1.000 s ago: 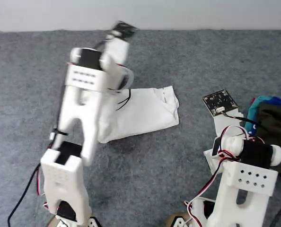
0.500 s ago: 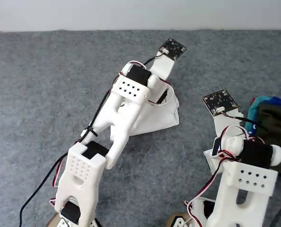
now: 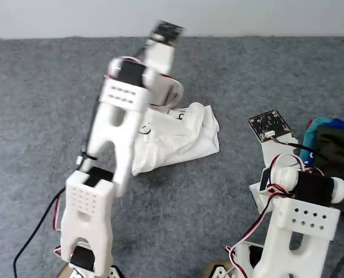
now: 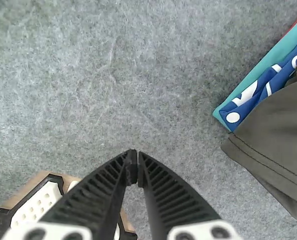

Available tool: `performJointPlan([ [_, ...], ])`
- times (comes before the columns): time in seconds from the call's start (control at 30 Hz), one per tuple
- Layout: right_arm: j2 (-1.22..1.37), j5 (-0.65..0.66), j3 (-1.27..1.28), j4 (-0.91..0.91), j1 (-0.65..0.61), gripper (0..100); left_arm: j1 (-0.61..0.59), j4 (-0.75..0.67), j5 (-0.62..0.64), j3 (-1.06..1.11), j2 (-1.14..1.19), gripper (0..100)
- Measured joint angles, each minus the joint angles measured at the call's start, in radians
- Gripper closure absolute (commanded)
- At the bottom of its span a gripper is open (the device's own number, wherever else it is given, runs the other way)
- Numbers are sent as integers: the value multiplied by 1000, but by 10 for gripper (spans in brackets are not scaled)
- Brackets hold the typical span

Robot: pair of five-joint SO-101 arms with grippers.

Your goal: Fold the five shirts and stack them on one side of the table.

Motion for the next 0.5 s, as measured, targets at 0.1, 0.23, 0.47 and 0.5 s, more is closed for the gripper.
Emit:
performJointPlan([
  [0.1, 0, 0, 0, 0, 0, 987, -55, 0, -87, 64, -3, 986],
  [0.23, 0, 0, 0, 0, 0, 987, -54, -40, -170, 219, -3, 986],
  [0.47, 0, 0, 0, 0, 0, 988, -49, -221, -196, 445, -3, 986],
  [0.5, 0, 0, 0, 0, 0, 988, -43, -238, -196, 463, -3, 986],
])
